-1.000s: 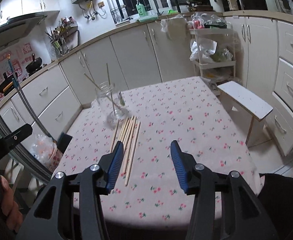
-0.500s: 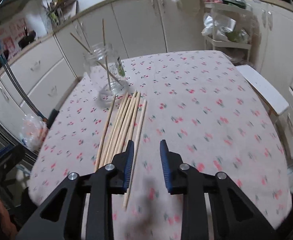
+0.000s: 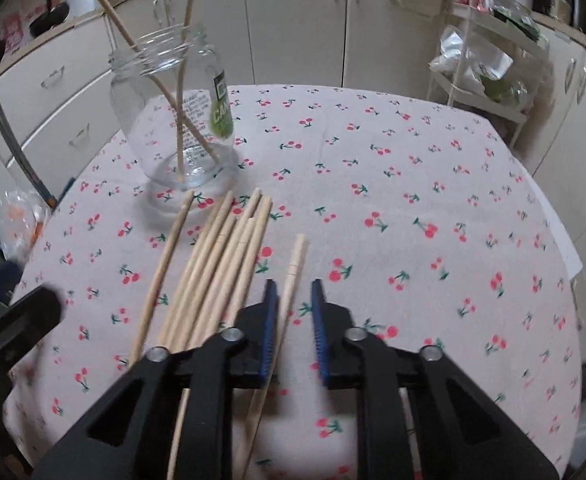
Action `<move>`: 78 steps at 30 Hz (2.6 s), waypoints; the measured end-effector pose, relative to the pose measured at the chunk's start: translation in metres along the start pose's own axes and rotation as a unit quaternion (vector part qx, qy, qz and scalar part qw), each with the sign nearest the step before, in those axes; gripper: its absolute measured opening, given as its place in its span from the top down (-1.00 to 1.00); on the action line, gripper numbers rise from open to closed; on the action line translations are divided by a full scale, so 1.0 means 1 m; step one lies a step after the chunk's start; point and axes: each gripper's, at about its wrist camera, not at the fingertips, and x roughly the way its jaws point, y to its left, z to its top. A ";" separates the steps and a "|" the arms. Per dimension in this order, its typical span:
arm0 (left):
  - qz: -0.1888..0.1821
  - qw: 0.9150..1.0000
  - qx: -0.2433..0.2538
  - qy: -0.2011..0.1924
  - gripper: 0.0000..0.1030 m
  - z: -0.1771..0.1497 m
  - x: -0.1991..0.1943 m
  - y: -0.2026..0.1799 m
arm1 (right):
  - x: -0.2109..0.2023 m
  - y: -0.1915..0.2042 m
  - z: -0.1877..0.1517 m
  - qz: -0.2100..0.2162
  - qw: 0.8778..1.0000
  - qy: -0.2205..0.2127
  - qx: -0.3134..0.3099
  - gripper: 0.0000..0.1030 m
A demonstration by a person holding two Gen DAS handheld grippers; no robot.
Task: Organize utensils
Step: 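Grasp another wooden stick with the right tool while the left tool grasps one too, then lift the held sticks with both tools and carry them above the jar mouth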
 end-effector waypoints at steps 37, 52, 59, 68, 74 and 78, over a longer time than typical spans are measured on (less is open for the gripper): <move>0.025 0.997 0.051 0.060 0.22 0.032 0.065 -0.027 | 0.001 -0.043 0.000 0.016 1.000 0.014 0.016 0.72; -0.074 0.995 0.029 -0.057 0.91 0.039 -0.026 -0.017 | -0.076 -0.056 0.009 0.162 0.970 -0.099 0.150 0.88; -0.096 0.981 0.006 -0.167 0.91 0.062 -0.115 -0.007 | -0.159 -0.042 0.026 0.200 0.941 -0.218 0.163 0.88; -0.119 0.959 -0.029 -0.256 0.91 0.086 -0.175 0.002 | -0.214 -0.030 0.059 0.191 0.915 -0.322 0.151 0.88; -0.131 0.950 -0.047 -0.278 0.91 0.107 -0.176 0.010 | -0.214 -0.023 0.078 0.189 0.907 -0.349 0.144 0.88; -0.155 0.941 -0.061 -0.294 0.91 0.126 -0.160 0.010 | -0.204 -0.021 0.096 0.181 0.901 -0.365 0.147 0.88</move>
